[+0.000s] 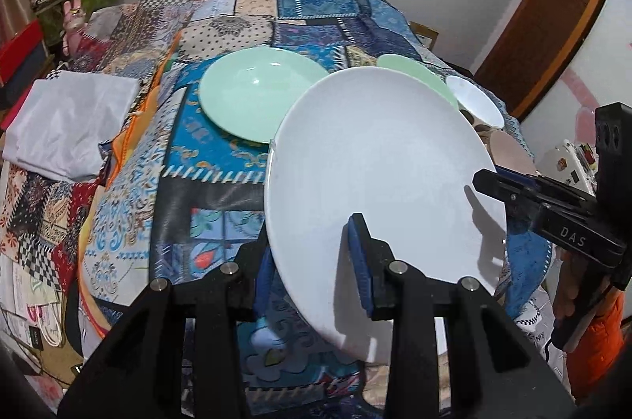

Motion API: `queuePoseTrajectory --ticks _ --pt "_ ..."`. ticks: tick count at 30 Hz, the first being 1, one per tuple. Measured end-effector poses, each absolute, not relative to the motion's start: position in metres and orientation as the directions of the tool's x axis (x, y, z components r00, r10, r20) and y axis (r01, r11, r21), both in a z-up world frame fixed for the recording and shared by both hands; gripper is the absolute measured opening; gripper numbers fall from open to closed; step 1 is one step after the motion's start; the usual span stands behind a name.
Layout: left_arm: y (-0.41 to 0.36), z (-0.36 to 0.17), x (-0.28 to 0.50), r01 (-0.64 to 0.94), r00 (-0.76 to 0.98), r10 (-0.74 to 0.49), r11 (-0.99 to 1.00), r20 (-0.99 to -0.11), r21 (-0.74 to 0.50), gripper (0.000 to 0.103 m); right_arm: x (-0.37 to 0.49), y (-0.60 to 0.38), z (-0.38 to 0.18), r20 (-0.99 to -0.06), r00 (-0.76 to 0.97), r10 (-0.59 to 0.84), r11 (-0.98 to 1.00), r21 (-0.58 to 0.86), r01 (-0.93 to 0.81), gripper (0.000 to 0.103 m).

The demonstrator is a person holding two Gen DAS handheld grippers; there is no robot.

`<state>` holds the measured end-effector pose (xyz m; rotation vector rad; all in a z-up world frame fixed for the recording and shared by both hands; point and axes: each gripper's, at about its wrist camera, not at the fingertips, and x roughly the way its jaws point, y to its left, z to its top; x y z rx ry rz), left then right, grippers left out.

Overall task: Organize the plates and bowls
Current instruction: 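Carry the white plate with the left tool toward the dark purple plate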

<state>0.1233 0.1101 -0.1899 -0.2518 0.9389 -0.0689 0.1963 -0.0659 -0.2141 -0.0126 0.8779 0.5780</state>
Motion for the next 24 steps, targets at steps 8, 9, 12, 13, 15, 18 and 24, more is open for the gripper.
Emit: queuePoseTrajectory --ticks 8,9,12,13,15,18,24 --pt "0.088 -0.194 0.138 -0.018 0.572 -0.207 0.964 -0.794 -0.265 0.034 0.191 -0.091 -0.216 -0.727 0.516 0.452 0.871 0.236 -0.431 0.029" --pt "0.085 -0.196 0.140 -0.014 0.568 -0.212 0.964 -0.796 -0.266 0.034 0.191 -0.093 -0.217 -0.728 0.517 0.450 0.874 0.238 -0.425 0.029" --pt "0.076 -0.200 0.144 -0.002 0.559 -0.220 0.964 -0.800 -0.267 0.034 0.191 -0.102 -0.220 -0.732 0.518 0.442 0.880 0.244 -0.407 0.029" --pt "0.073 -0.201 0.146 0.002 0.554 -0.223 0.964 -0.802 -0.267 0.034 0.191 -0.104 -0.221 -0.733 0.518 0.440 0.882 0.246 -0.402 0.029" --pt "0.068 -0.204 0.149 0.007 0.548 -0.226 0.964 -0.806 -0.266 0.034 0.192 -0.110 -0.224 -0.737 0.516 0.437 0.886 0.251 -0.391 0.029" --pt "0.060 -0.210 0.156 0.016 0.532 -0.230 0.965 -0.815 -0.262 0.034 0.195 -0.119 -0.229 -0.743 0.510 0.434 0.890 0.262 -0.374 0.029" --pt "0.048 -0.221 0.163 0.030 0.508 -0.237 0.966 -0.829 -0.257 0.034 0.195 -0.131 -0.240 -0.753 0.502 0.426 0.898 0.282 -0.339 0.029"
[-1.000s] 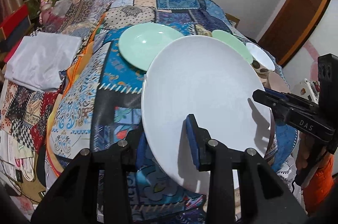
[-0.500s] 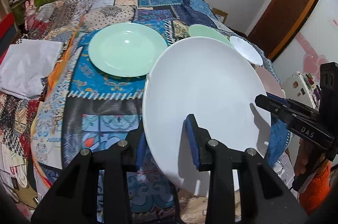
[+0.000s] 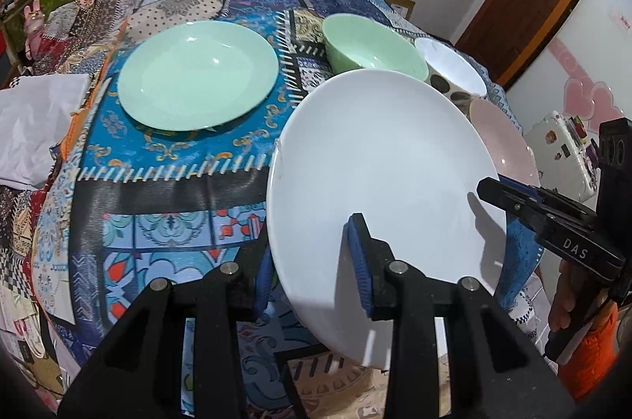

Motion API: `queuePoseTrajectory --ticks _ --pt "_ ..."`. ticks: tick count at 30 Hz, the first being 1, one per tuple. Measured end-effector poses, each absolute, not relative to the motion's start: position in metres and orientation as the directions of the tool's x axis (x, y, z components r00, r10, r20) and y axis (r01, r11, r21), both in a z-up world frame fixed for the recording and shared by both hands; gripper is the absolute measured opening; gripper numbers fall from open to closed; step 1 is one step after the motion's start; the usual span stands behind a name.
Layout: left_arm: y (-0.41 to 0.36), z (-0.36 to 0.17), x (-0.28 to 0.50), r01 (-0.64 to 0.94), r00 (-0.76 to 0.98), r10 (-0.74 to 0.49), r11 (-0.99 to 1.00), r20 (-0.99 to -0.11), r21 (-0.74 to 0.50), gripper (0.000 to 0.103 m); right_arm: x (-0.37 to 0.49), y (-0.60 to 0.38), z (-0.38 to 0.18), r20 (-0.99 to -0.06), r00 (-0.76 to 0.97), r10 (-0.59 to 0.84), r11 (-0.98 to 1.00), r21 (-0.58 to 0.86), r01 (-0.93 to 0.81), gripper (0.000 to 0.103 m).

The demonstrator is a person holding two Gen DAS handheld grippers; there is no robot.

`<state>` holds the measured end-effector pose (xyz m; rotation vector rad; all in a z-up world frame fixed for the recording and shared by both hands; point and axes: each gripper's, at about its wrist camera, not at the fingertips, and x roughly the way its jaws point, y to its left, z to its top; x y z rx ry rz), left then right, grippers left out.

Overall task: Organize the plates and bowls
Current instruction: 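Carry the white plate with the left tool toward the dark purple plate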

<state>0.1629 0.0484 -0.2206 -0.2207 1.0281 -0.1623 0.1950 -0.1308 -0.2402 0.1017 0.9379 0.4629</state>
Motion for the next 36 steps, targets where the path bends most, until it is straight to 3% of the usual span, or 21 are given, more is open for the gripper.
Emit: queuePoseTrajectory --ticks 14,26,36 --pt "0.031 -0.242 0.186 0.058 0.473 -0.237 0.969 -0.849 -0.238 0.034 0.203 -0.146 -0.260 -0.783 0.480 0.395 0.914 0.286 -0.286 0.029" --pt "0.040 -0.257 0.200 0.017 0.425 -0.272 0.956 -0.863 -0.293 0.037 0.203 -0.142 -0.260 -0.791 0.494 0.361 0.924 0.233 -0.303 0.029" --pt "0.026 -0.256 0.200 0.044 0.430 -0.226 0.972 -0.874 -0.229 0.037 0.196 -0.143 -0.257 -0.784 0.530 0.322 0.937 0.182 -0.300 0.030"
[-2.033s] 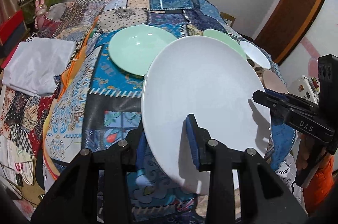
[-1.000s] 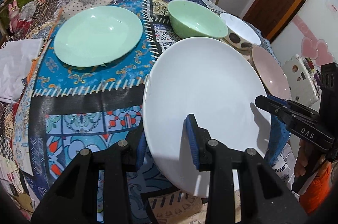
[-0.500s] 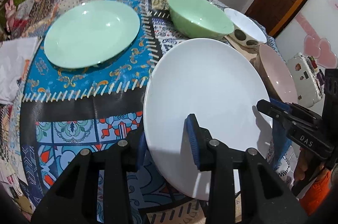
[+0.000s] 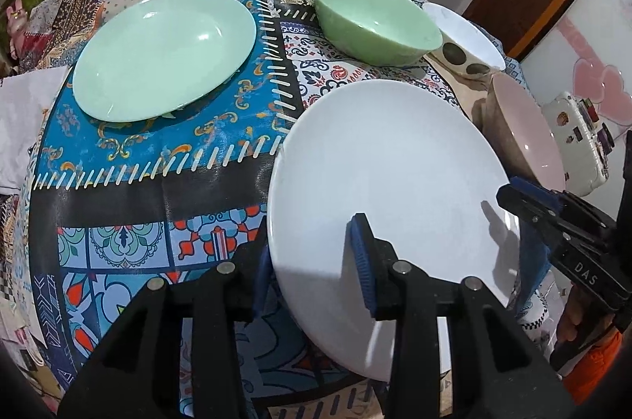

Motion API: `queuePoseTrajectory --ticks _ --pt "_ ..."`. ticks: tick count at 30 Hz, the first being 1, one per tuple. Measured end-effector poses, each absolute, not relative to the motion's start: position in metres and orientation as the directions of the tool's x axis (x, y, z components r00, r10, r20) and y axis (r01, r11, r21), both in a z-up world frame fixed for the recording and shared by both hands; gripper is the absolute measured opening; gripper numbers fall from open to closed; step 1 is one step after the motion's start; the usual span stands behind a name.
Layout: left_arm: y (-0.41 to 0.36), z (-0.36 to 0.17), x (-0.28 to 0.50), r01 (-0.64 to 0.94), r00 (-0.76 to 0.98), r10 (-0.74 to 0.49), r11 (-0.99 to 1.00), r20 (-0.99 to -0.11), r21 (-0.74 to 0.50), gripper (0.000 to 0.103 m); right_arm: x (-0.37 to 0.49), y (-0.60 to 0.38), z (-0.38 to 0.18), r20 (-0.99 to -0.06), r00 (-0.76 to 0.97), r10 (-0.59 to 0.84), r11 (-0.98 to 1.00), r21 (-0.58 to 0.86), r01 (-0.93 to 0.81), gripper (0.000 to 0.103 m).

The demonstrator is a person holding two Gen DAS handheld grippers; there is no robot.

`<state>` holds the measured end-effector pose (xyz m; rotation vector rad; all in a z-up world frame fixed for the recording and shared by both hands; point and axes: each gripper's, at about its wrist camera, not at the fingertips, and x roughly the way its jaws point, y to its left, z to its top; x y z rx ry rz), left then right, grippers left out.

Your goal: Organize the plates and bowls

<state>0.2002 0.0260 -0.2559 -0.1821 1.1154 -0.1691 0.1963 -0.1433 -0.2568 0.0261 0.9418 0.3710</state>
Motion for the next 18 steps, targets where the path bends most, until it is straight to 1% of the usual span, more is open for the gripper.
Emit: queuePoseTrajectory --ticks 4,8,10,12,13,14,15,17,18 --pt "0.023 -0.246 0.194 0.061 0.473 -0.180 0.983 -0.863 -0.172 0.037 0.192 -0.140 -0.250 -0.780 0.547 0.306 0.938 0.148 -0.314 0.030" --pt "0.029 -0.227 0.187 0.057 0.524 -0.159 0.987 -0.837 -0.151 0.047 0.189 -0.139 -0.239 -0.763 0.571 0.302 0.938 0.130 -0.322 0.031" --pt "0.033 -0.218 0.182 0.049 0.552 -0.140 0.990 -0.822 -0.135 0.049 0.188 -0.137 -0.232 -0.752 0.580 0.313 0.934 0.135 -0.330 0.032" --pt "0.037 -0.207 0.178 0.042 0.576 -0.127 0.991 -0.808 -0.126 0.057 0.186 -0.134 -0.224 -0.739 0.594 0.320 0.932 0.131 -0.339 0.035" --pt "0.040 -0.201 0.175 0.039 0.590 -0.123 0.991 -0.798 -0.125 0.059 0.186 -0.132 -0.221 -0.732 0.599 0.324 0.930 0.129 -0.344 0.039" --pt "0.043 -0.196 0.173 0.035 0.603 -0.120 0.992 -0.789 -0.124 0.063 0.186 -0.130 -0.218 -0.726 0.605 0.328 0.928 0.128 -0.349 0.045" --pt "0.046 -0.190 0.171 0.032 0.615 -0.115 0.992 -0.780 -0.121 0.067 0.186 -0.128 -0.214 -0.717 0.612 0.333 0.927 0.127 -0.354 0.047" --pt "0.052 -0.178 0.166 0.025 0.642 -0.097 0.994 -0.761 -0.106 0.070 0.185 -0.123 -0.207 -0.702 0.624 0.344 0.922 0.128 -0.364 0.059" --pt "0.055 -0.174 0.164 0.020 0.647 -0.090 0.995 -0.757 -0.101 0.073 0.185 -0.119 -0.203 -0.694 0.627 0.353 0.919 0.132 -0.372 0.061"
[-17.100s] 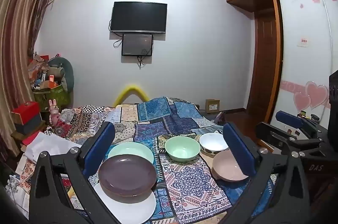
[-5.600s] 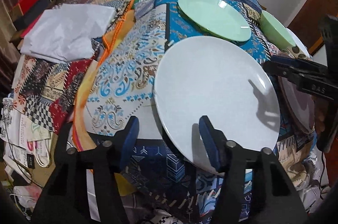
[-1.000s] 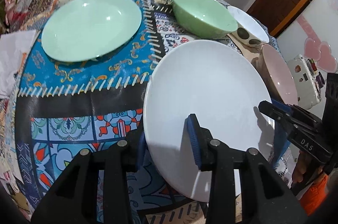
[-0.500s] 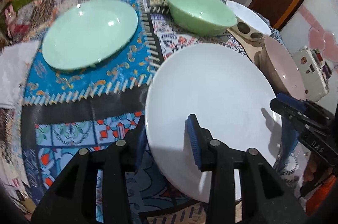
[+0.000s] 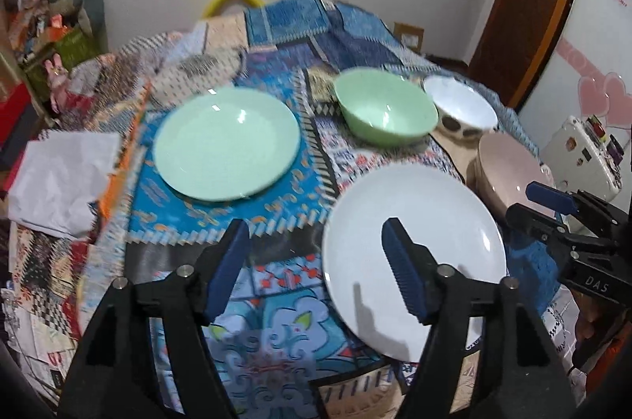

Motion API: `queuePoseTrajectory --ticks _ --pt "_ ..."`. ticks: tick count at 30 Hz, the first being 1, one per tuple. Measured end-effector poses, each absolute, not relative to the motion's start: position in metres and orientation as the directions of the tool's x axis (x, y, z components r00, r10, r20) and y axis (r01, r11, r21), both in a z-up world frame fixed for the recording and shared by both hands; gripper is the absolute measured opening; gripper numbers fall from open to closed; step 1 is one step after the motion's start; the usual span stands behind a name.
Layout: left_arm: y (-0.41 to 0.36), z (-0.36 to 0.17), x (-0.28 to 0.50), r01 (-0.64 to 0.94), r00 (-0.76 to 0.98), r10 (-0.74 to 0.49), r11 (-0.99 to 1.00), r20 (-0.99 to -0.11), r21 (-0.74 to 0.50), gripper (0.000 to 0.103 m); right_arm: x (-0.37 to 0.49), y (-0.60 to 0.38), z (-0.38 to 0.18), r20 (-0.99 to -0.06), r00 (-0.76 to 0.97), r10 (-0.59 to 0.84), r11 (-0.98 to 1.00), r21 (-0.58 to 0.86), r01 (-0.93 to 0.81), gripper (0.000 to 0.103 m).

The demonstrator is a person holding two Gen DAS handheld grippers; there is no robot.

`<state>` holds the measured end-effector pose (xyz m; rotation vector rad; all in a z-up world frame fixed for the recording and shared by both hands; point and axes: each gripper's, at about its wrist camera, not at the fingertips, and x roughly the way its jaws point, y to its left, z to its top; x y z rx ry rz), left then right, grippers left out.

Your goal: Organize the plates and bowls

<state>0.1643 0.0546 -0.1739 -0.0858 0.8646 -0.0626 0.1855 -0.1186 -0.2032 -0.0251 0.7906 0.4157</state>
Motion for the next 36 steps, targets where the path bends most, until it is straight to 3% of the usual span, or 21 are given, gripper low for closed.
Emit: queuePoseTrajectory --ticks 3,4,14,30,34,36 --pt "0.066 -0.163 0.161 -0.005 0.665 -0.067 0.996 -0.744 -0.094 0.091 0.190 -0.109 -0.196 -0.676 0.633 0.378 0.909 0.142 -0.392 0.066" --pt "0.071 -0.160 0.160 -0.015 0.675 -0.063 0.995 -0.735 -0.099 0.092 0.192 -0.105 -0.194 -0.671 0.632 0.387 0.905 0.145 -0.400 0.067" --pt "0.124 -0.156 0.185 -0.113 0.674 0.022 0.991 -0.739 -0.073 0.093 0.214 -0.045 -0.191 -0.654 0.602 0.459 0.855 0.139 -0.500 0.076" --pt "0.207 -0.223 0.253 -0.205 0.570 0.088 0.978 -0.817 -0.039 0.093 0.294 0.010 -0.235 -0.765 0.455 0.456 0.829 0.179 -0.529 0.076" --pt "0.216 -0.233 0.268 -0.181 0.575 0.105 0.983 -0.811 -0.001 0.089 0.312 0.023 -0.247 -0.797 0.406 0.447 0.828 0.197 -0.525 0.062" --pt "0.221 -0.238 0.277 -0.168 0.566 0.082 0.986 -0.821 -0.017 0.080 0.320 0.029 -0.253 -0.816 0.375 0.440 0.827 0.205 -0.524 0.054"
